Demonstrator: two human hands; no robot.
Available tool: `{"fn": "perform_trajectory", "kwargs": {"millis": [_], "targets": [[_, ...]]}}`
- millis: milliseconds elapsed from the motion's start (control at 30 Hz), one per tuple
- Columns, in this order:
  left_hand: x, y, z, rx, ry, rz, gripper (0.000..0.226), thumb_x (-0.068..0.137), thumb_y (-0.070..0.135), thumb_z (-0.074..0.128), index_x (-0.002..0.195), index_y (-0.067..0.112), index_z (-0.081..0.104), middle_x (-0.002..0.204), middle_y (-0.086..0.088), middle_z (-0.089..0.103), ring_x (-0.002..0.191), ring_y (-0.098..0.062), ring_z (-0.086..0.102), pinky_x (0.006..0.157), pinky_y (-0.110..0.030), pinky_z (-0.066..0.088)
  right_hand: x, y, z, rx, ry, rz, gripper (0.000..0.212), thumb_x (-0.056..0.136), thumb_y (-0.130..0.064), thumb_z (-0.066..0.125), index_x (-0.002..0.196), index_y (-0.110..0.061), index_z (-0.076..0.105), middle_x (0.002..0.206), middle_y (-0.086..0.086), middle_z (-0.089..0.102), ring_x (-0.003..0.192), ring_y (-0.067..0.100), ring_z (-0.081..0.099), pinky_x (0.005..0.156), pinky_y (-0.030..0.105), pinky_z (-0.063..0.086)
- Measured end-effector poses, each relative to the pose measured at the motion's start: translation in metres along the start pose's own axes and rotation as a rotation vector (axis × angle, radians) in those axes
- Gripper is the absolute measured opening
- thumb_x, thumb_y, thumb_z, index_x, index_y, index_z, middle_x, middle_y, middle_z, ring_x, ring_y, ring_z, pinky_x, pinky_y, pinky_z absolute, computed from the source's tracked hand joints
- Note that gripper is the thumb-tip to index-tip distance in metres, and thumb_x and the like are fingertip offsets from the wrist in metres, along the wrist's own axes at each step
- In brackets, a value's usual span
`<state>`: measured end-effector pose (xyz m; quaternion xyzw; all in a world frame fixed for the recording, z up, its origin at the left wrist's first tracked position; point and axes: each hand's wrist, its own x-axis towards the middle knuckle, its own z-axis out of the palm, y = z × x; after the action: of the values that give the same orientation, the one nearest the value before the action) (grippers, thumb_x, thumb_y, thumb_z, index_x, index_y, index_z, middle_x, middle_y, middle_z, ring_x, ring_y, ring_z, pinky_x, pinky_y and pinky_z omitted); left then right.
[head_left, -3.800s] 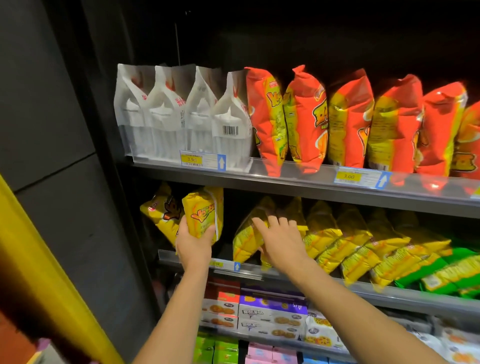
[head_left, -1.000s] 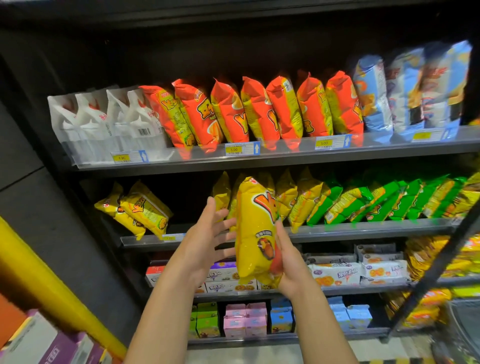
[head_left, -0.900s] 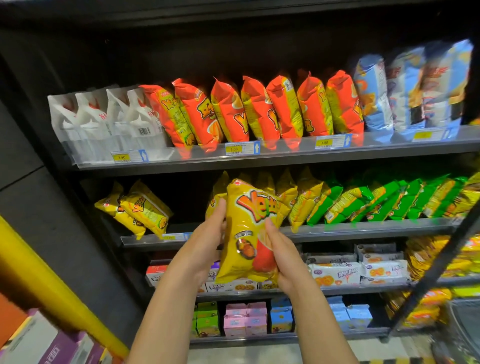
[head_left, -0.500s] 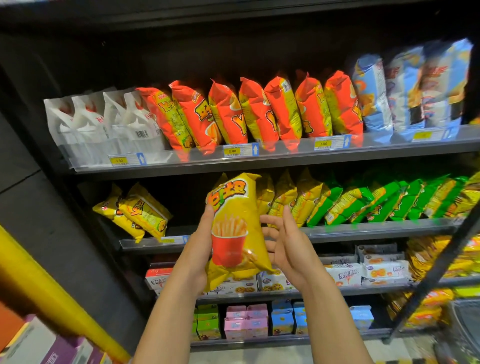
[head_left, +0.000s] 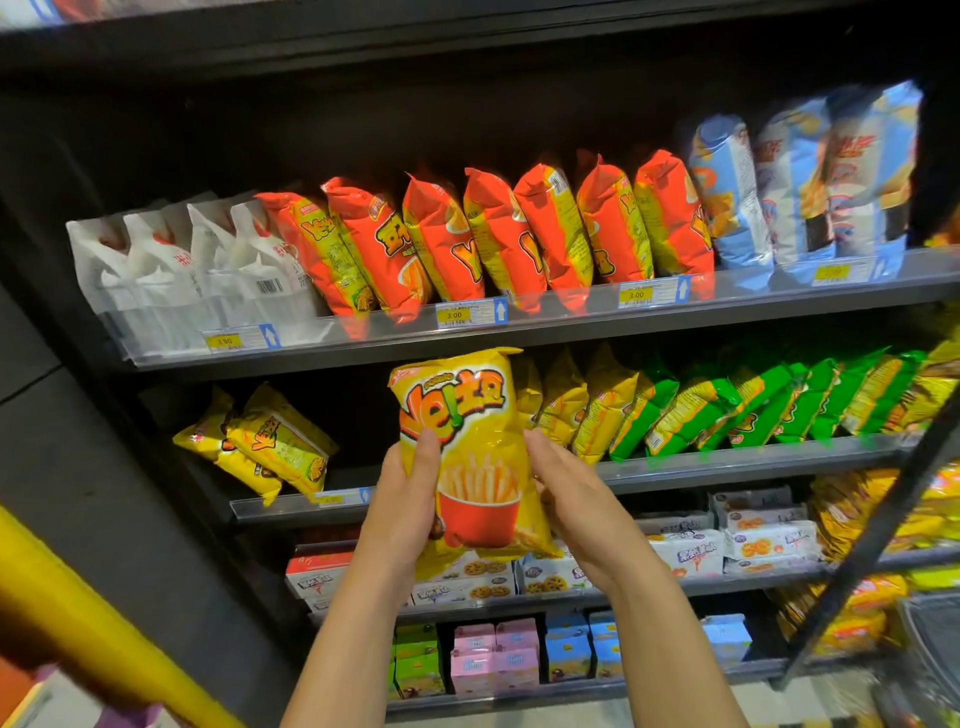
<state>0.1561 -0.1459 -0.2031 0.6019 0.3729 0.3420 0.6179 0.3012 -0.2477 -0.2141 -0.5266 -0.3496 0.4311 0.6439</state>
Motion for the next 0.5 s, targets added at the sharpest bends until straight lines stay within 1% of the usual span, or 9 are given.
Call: {"fn": "perform_trajectory", "kwargs": {"millis": [33,67,167,233,333,433,500], "targets": [[-0.001,-0.001,0.000,0.020,-0.019,0.035,0.052,0.090,0.072,0.051,0.132,0.042,0.056,0.119,0.015,0.075,0.104,-0.005,0.075,0.088,-0.035,0.061,-0.002,0.000,0.000,-0.001,-0.006,-0.018,0.056,0.089,-0.056,0.060,0.139,-0.031,0.059,0.126,-0.008,0.076,0.118,0.012,0.072,0.096,0.033,0.060],[-0.003,-0.001,0.001,0.030,-0.046,0.058,0.049,0.091,0.068,0.053,0.133,0.043,0.055,0.119,0.016,0.075,0.105,-0.006,0.075,0.086,-0.034,0.062,-0.002,0.001,-0.002,-0.008,-0.013,-0.037,0.053,0.089,-0.047,0.066,0.139,-0.030,0.058,0.127,-0.008,0.076,0.118,0.011,0.072,0.093,0.029,0.060],[-0.005,-0.004,-0.002,0.037,-0.134,0.120,0.051,0.088,0.055,0.063,0.136,0.043,0.051,0.122,0.014,0.074,0.108,-0.012,0.075,0.085,-0.040,0.064,-0.007,0.005,-0.011,-0.074,-0.023,-0.100,0.051,0.087,-0.026,0.075,0.135,-0.026,0.060,0.125,-0.006,0.076,0.118,0.015,0.072,0.092,0.029,0.060],[-0.006,-0.005,-0.005,0.040,-0.203,0.168,0.056,0.089,0.047,0.070,0.140,0.040,0.050,0.127,0.011,0.073,0.115,-0.014,0.073,0.086,-0.036,0.064,-0.008,0.006,-0.020,-0.100,-0.016,-0.118,0.056,0.085,-0.021,0.078,0.137,-0.025,0.058,0.124,-0.005,0.076,0.117,0.014,0.072,0.091,0.028,0.060],[-0.007,-0.009,-0.010,0.049,-0.274,0.187,0.071,0.082,0.047,0.083,0.143,0.033,0.049,0.132,0.007,0.071,0.123,-0.015,0.069,0.094,-0.031,0.060,-0.009,0.011,-0.032,-0.109,-0.039,-0.126,0.065,0.085,-0.013,0.085,0.141,-0.019,0.054,0.129,0.002,0.074,0.121,0.021,0.070,0.095,0.034,0.059],[-0.004,-0.013,-0.012,0.050,-0.302,0.184,0.072,0.080,0.034,0.089,0.142,0.033,0.051,0.134,0.004,0.071,0.126,-0.018,0.067,0.098,-0.034,0.059,-0.008,0.017,-0.038,-0.121,-0.035,-0.144,0.066,0.082,-0.009,0.080,0.141,-0.016,0.053,0.132,0.005,0.072,0.124,0.024,0.068,0.099,0.037,0.058],[-0.004,-0.013,-0.014,0.048,-0.339,0.169,0.077,0.077,0.036,0.090,0.144,0.033,0.051,0.137,0.002,0.069,0.128,-0.019,0.066,0.100,-0.035,0.059,-0.008,0.019,-0.040,-0.132,-0.030,-0.144,0.065,0.082,-0.008,0.081,0.141,-0.017,0.053,0.131,0.005,0.072,0.123,0.024,0.069,0.099,0.037,0.058]]}}
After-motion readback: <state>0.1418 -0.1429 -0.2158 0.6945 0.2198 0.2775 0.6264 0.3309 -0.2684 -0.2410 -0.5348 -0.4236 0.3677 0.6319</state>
